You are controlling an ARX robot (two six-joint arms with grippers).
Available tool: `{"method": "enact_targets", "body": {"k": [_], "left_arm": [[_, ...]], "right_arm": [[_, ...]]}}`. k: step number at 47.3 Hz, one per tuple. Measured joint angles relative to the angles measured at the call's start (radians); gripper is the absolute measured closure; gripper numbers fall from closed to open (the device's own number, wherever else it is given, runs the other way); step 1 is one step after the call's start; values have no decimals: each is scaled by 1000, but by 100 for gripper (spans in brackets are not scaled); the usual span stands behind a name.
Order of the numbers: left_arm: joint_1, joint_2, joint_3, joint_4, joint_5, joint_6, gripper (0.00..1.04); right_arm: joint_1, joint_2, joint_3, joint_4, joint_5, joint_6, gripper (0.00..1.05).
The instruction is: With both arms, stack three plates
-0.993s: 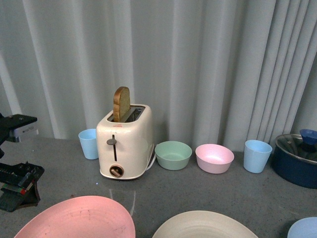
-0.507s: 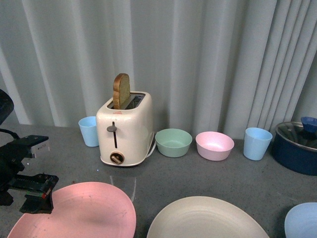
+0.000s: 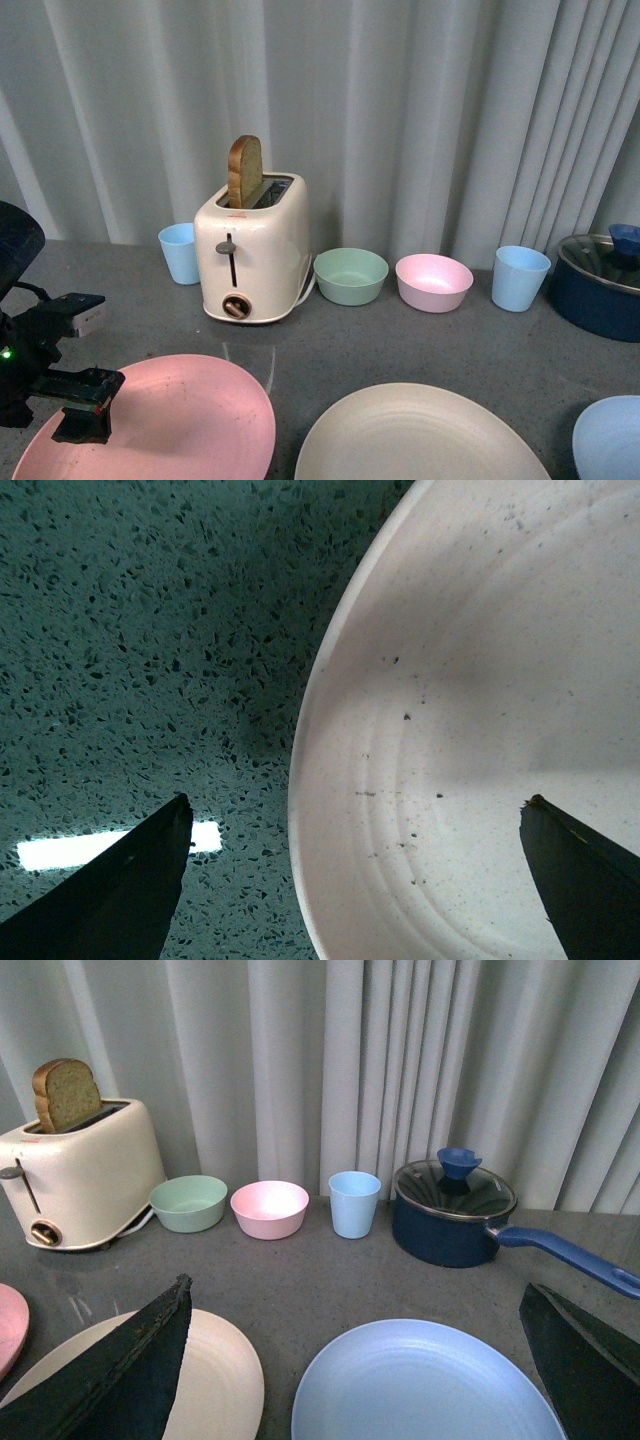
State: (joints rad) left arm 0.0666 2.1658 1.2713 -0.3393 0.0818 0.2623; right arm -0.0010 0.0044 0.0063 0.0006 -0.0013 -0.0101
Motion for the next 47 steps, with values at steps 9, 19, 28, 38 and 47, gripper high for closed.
{"method": "enact_targets", "body": {"k": [9,19,28,38,47], "left_arm": [[1,16,0,-1,0,3,7],[-8,19,0,1,0,8,42],[-18,24,0,7,-2,8,82],[-19,23,3,13,19,-1,100],[-14,19,19,-10,27,1,100]], "right_arm": [[0,0,0,0,0,0,7],[0,0,0,0,0,0,7],[0,0,0,0,0,0,7],[0,0,0,0,0,0,7],[0,0,0,0,0,0,7]]}}
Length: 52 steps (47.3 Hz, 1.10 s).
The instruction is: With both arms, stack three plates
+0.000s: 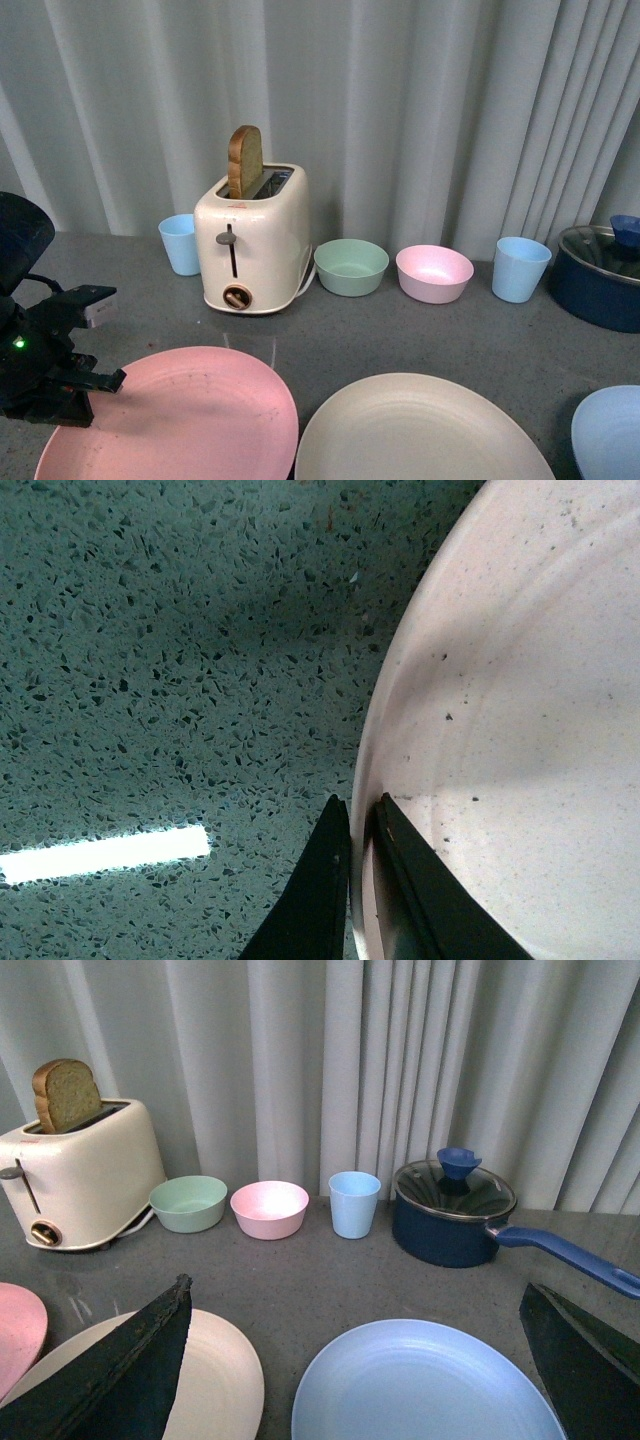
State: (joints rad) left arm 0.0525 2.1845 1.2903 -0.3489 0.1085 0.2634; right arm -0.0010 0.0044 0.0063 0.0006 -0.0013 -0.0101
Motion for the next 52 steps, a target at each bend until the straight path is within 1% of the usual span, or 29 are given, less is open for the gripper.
{"method": "enact_targets", "body": {"k": [6,12,16,20,23,31,35,39,42,45,47,52], "left_arm": [[13,-15,34,-53,25,18,100],[39,-39,88,-142,95,29,101],[52,-44,125,-191,124,28,101],[69,-47,168,-233,179,3,101],[76,-50,198,-251,240,-35,101],[68,-87,237,-279,337,-113,101],[25,-134,233,-272,381,-160,101],[-49,-186,186,-245,383,-171,101],[-86,-204,161,-231,379,-174,101],[-149,-228,123,-206,381,-183,101],[-212,-240,99,-188,376,-195,101],[-316,-245,87,-172,362,-216,101]], "right_arm": [[0,0,0,0,0,0,7],[0,0,0,0,0,0,7],[0,0,0,0,0,0,7],[0,0,0,0,0,0,7],[0,0,0,0,0,0,7],[0,0,0,0,0,0,7],[0,0,0,0,0,0,7],[0,0,0,0,0,0,7],[0,0,0,0,0,0,7],[0,0,0,0,0,0,7],[0,0,0,0,0,0,7],[0,0,0,0,0,0,7]]}}
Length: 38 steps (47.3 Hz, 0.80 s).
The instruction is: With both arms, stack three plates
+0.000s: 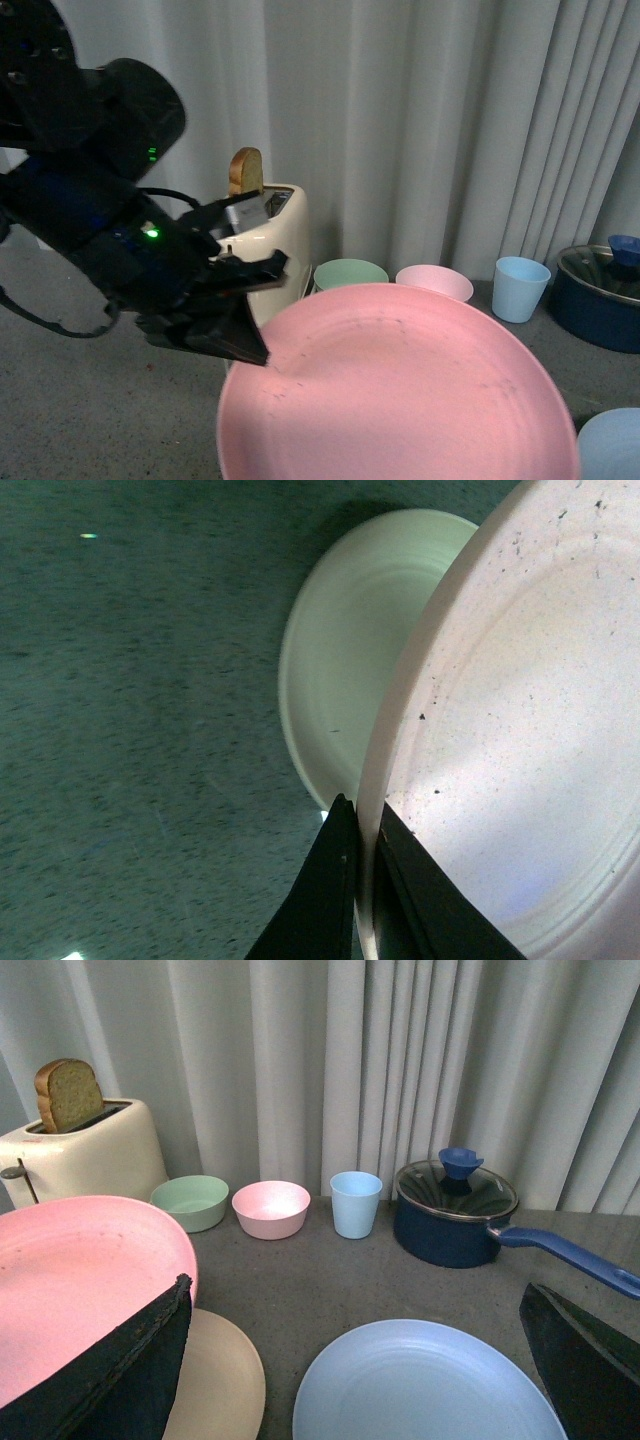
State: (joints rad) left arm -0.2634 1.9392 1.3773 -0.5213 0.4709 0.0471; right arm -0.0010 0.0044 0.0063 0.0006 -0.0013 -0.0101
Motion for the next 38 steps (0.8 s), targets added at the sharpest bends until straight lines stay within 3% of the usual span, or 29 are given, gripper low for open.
{"method": "enact_targets", "body": {"k": [11,38], "left_arm": [[-110,49,42,9,-30,-58,101],[-130,253,151,6,-126,-105,101]], "right_arm": [[0,0,0,0,0,0,7],[0,0,0,0,0,0,7]]}}
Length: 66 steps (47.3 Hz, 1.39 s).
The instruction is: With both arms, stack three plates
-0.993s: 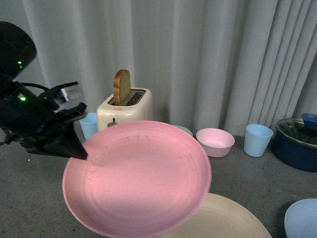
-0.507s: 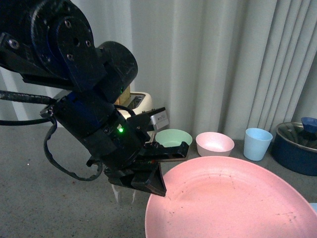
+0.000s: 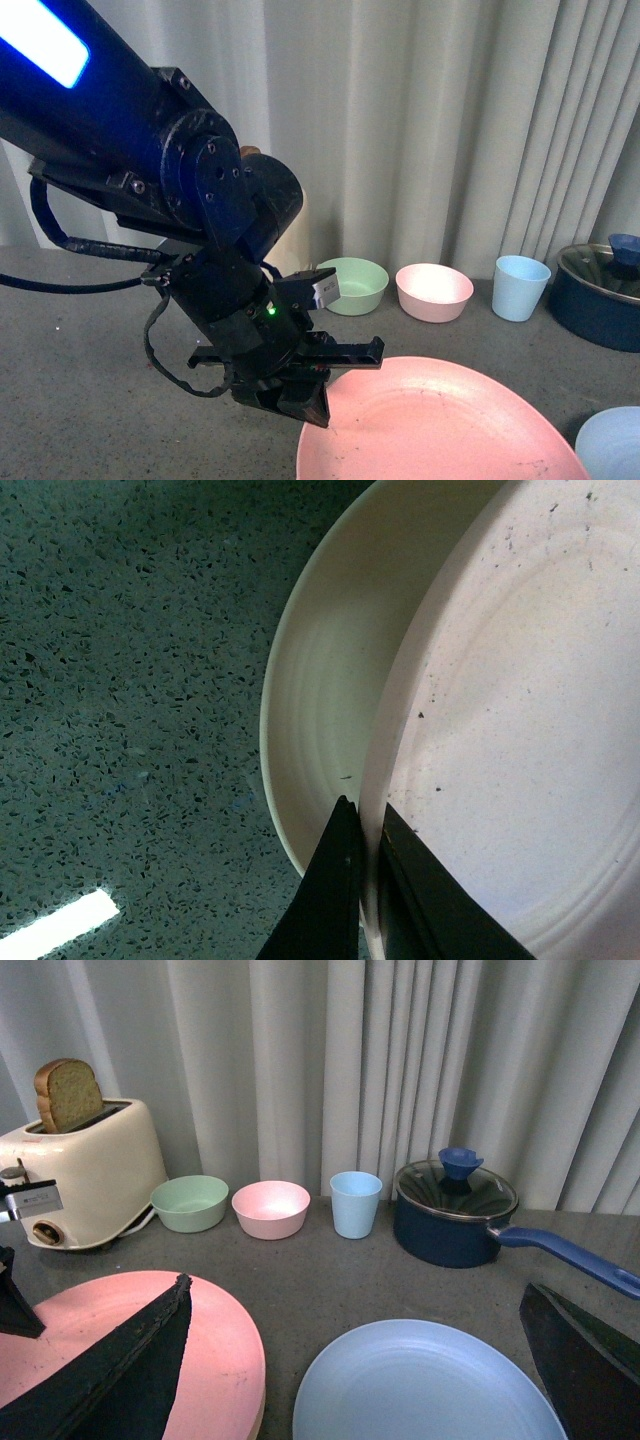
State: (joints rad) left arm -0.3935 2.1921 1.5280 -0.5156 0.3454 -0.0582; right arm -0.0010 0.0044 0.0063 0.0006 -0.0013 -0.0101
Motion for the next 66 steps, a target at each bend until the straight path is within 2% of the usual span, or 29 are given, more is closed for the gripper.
{"method": "enact_targets", "body": {"k": [29,47,54,66], "left_arm": [[-6,92,66,25,-1,-28,101],[-1,95,66,9,-13,20,101],[0,95,66,1,-10,31,83],[-2,58,72,-12,27,33,35]], "right_arm": [[0,0,0,0,0,0,7],[0,0,0,0,0,0,7],[0,0,0,0,0,0,7],[0,0,0,0,0,0,7]]}}
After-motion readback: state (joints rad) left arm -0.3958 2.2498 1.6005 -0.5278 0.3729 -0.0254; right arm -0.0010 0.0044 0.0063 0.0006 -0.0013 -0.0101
